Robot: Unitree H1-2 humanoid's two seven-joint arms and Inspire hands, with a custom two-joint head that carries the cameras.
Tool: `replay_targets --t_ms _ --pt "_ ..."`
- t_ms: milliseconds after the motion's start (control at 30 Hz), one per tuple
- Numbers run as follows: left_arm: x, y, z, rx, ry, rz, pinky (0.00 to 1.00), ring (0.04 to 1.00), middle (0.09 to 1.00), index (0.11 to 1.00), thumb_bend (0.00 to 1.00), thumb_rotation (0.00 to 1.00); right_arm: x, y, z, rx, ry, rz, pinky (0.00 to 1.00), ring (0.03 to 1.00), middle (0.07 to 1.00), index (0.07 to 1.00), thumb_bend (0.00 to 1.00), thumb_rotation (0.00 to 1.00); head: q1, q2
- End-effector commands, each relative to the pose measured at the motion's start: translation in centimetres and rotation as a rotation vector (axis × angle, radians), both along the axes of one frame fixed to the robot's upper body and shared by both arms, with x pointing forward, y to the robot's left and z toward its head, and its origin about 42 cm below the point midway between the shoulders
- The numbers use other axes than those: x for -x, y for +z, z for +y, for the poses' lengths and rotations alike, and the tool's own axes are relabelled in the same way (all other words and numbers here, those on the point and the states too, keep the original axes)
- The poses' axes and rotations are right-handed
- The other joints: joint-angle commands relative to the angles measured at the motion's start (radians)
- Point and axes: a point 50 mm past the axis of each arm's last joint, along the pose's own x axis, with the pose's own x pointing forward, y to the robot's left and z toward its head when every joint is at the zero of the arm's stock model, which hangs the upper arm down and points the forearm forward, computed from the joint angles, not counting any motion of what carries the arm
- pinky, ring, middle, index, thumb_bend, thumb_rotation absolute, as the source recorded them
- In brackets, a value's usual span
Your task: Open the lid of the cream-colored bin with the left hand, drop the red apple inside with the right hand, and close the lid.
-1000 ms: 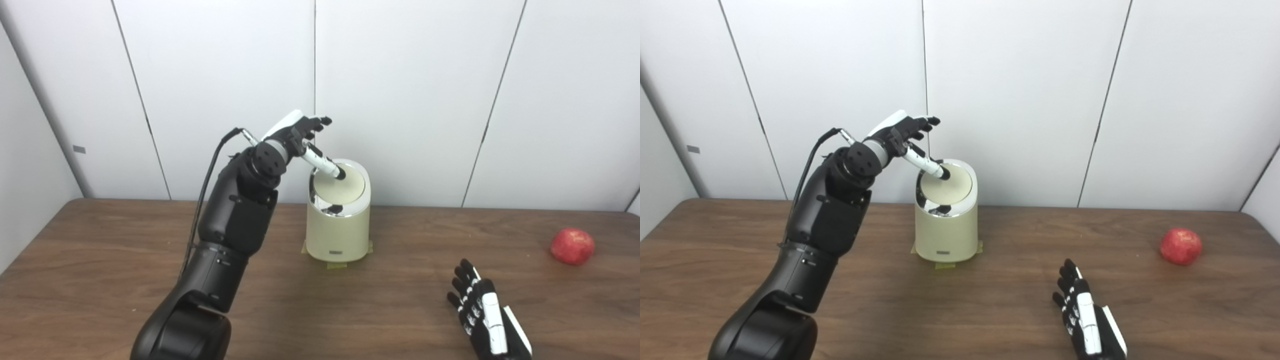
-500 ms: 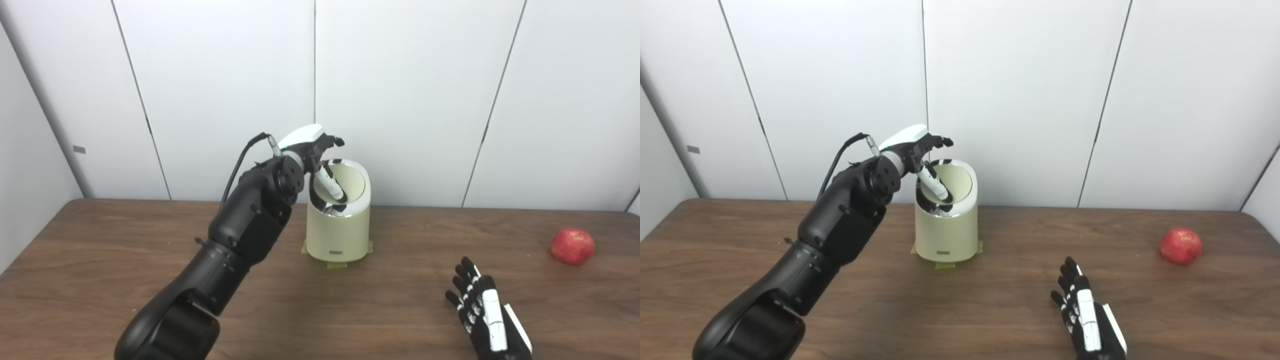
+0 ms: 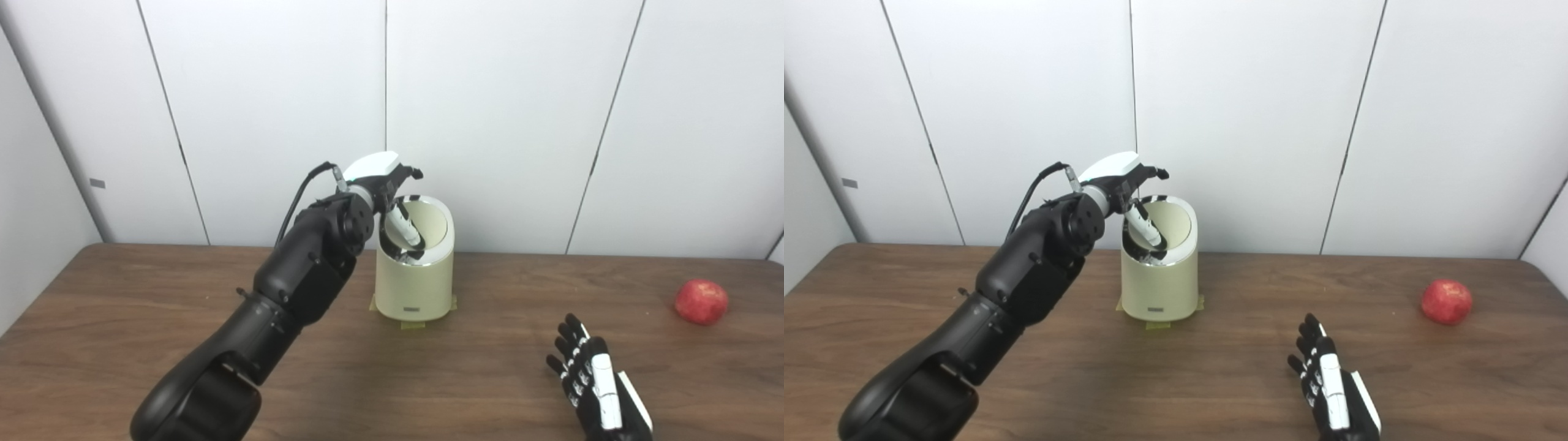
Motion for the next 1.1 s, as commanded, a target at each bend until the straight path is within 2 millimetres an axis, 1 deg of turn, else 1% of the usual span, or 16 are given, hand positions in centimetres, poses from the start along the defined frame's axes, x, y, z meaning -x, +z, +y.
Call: replay_targets --t_ms 0,133,267,400,533,700,767,900,1000,1067 --pt "-0.52 3.93 -0.46 -0.003 -0.013 -0.110 0.81 0.940 0.959 0.915 0.88 0.03 -0.68 2.11 0.24 -0.004 0.009 -0.086 0.95 1.000 1.000 1.000 0.68 1.00 0.002 0.001" --pt "-0.64 4.15 -0.37 0.018 -0.010 -0.119 0.85 0.944 0.946 0.908 0.88 0.02 -0.69 2.14 0.22 -0.008 0.012 -0.084 0.95 1.000 1.000 1.000 0.67 1.00 0.005 0.004" --pt "-0.67 4.41 -0.30 0.027 -0.009 -0.125 0.86 0.942 0.941 0.906 0.88 0.03 -0.73 2.05 0.15 -0.006 0.015 -0.081 0.95 1.000 1.000 1.000 0.67 1.00 0.008 0.005" --pt "-0.70 4.44 -0.18 0.043 -0.007 -0.131 0.84 0.930 0.928 0.896 0.87 0.03 -0.69 1.97 0.10 -0.005 0.016 -0.077 0.95 1.000 1.000 1.000 0.67 1.00 0.009 0.006" --pt "-0.73 4.24 -0.14 0.071 0.004 -0.117 0.85 0.931 0.930 0.889 0.87 0.02 -0.63 1.94 0.12 -0.001 0.019 -0.076 0.95 1.000 1.000 1.000 0.67 1.00 0.013 0.007" --pt "-0.78 4.19 -0.16 0.059 0.009 -0.117 0.81 0.913 0.922 0.883 0.87 0.03 -0.58 2.00 0.10 0.000 0.025 -0.073 0.96 1.000 1.000 1.000 0.66 1.00 0.011 0.014" --pt "-0.83 4.24 -0.16 0.056 0.011 -0.119 0.78 0.901 0.909 0.876 0.88 0.04 -0.57 2.03 0.07 0.009 0.030 -0.076 0.96 1.000 1.000 1.000 0.65 1.00 0.011 0.014" --pt "-0.89 4.37 -0.05 0.051 0.006 -0.118 0.78 0.902 0.908 0.877 0.88 0.04 -0.64 1.98 0.07 0.008 0.031 -0.078 0.96 1.000 1.000 1.000 0.65 1.00 0.011 0.015" --pt "-0.95 4.27 -0.02 0.035 0.002 -0.116 0.82 0.918 0.921 0.878 0.87 0.03 -0.68 1.94 0.07 0.001 0.028 -0.075 0.96 1.000 1.000 1.000 0.67 1.00 0.011 0.016" --pt "-0.99 4.08 -0.05 0.029 0.002 -0.114 0.80 0.912 0.921 0.874 0.88 0.03 -0.67 1.95 0.08 -0.003 0.027 -0.077 0.96 1.000 1.000 1.000 0.66 1.00 0.010 0.016"
